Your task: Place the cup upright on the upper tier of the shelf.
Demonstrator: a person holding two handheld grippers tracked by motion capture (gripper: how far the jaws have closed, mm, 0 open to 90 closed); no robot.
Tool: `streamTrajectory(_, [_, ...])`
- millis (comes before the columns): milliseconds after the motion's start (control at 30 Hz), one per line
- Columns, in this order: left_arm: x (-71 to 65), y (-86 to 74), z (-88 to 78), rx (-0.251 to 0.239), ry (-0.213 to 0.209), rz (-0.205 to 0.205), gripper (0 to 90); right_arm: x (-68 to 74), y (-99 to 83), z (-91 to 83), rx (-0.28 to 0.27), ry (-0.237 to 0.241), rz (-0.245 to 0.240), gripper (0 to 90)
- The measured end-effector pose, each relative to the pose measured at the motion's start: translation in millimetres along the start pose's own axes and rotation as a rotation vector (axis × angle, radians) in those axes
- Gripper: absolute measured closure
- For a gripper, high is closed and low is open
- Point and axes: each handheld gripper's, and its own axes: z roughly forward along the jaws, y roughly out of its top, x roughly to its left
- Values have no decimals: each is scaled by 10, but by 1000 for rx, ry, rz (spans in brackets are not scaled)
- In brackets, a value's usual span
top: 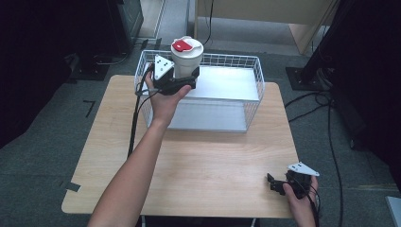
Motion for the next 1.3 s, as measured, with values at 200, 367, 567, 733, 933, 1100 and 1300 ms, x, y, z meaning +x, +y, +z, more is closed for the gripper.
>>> streamTrajectory(200, [17, -28, -53, -21, 15, 10, 154, 0, 0, 0, 0, 0, -1, 0])
streamTrajectory(367, [18, -26, -65, -26, 12, 10, 162, 1, 0, 0, 0, 0, -2, 0])
streamTrajectory(567, [22, -40, -72, -21, 0, 4, 127, 1, 0, 0, 0, 0, -2, 0])
streamTrajectory(733, [43, -68, -94, -15, 0, -13, 79, 1, 0, 0, 0, 0, -2, 0])
streamTrajectory(933, [68, -96, -160, -17, -8, -16, 42, 0, 0, 0, 0, 0, -2, 0])
streamTrajectory(1100, [84, -125, -235, -21, -9, -13, 39, 1, 0, 0, 0, 0, -1, 0])
streamTrajectory(1300, [94, -202, -339, -15, -12, -1, 38, 1, 0, 0, 0, 0, -2, 0])
